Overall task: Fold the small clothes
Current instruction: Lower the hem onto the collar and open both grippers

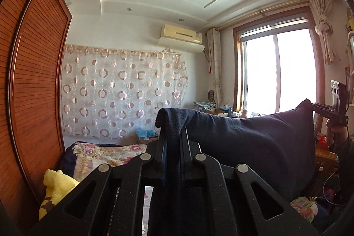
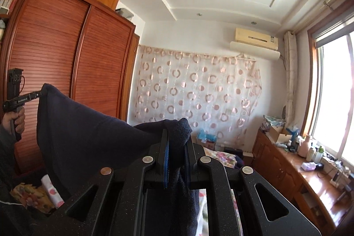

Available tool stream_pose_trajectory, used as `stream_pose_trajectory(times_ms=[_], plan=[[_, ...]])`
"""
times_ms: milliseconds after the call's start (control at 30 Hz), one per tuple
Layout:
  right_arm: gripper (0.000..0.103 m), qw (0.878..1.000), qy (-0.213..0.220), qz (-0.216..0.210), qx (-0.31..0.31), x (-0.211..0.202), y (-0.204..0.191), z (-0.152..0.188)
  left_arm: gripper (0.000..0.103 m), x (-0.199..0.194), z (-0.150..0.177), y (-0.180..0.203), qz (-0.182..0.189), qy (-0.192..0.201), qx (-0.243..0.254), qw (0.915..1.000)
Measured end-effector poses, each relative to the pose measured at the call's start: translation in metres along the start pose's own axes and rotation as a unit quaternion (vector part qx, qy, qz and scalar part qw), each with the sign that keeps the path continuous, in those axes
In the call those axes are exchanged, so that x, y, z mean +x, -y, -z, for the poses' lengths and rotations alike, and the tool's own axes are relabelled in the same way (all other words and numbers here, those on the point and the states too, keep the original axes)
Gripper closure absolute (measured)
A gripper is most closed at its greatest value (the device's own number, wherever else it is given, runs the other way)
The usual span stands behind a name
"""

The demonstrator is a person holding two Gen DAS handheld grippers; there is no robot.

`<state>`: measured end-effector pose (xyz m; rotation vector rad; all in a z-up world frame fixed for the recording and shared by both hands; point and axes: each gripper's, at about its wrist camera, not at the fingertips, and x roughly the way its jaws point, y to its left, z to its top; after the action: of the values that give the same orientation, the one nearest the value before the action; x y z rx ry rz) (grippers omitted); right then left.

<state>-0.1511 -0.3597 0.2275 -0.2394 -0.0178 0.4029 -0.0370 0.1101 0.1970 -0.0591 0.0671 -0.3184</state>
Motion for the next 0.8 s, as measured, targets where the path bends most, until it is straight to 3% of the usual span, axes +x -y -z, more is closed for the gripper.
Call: stream_pose_trajectory(times_ms=[100, 233, 300, 400, 500, 567, 633, 733, 800], plan=[[0.092, 0.999, -0.041, 0.005, 0.002, 0.047, 0.001, 0.007, 0.093, 0.051, 0.024, -0.013, -0.012, -0.042, -0.007, 0.999], [0.092, 0.993, -0.118, 0.019, 0.022, 0.143, 0.015, 0.029, 0.09, 0.142, 0.071, -0.031, -0.04, -0.108, -0.019, 0.9932], [0.092, 0.988, -0.15, 0.031, 0.029, 0.193, 0.021, 0.046, 0.086, 0.193, 0.101, -0.043, -0.066, -0.158, -0.013, 0.9852], [0.078, 0.969, -0.238, 0.038, 0.048, 0.275, 0.028, 0.096, 0.085, 0.24, 0.139, -0.058, -0.075, -0.217, -0.018, 0.973], [0.076, 0.948, -0.303, 0.072, 0.063, 0.32, 0.026, 0.138, 0.064, 0.246, 0.158, -0.055, -0.068, -0.234, -0.02, 0.9696], [0.076, 0.944, -0.314, 0.072, 0.071, 0.325, 0.021, 0.152, 0.058, 0.242, 0.164, -0.049, -0.053, -0.247, -0.024, 0.9672], [0.076, 0.941, -0.322, 0.067, 0.077, 0.323, 0.016, 0.159, 0.035, 0.234, 0.171, -0.04, -0.042, -0.259, -0.022, 0.9648], [0.076, 0.942, -0.324, 0.053, 0.067, 0.307, 0.009, 0.161, 0.031, 0.216, 0.184, -0.022, -0.025, -0.277, -0.025, 0.9601], [0.076, 0.944, -0.321, 0.041, 0.068, 0.29, 0.009, 0.162, 0.031, 0.205, 0.198, -0.014, -0.033, -0.288, -0.024, 0.9567]])
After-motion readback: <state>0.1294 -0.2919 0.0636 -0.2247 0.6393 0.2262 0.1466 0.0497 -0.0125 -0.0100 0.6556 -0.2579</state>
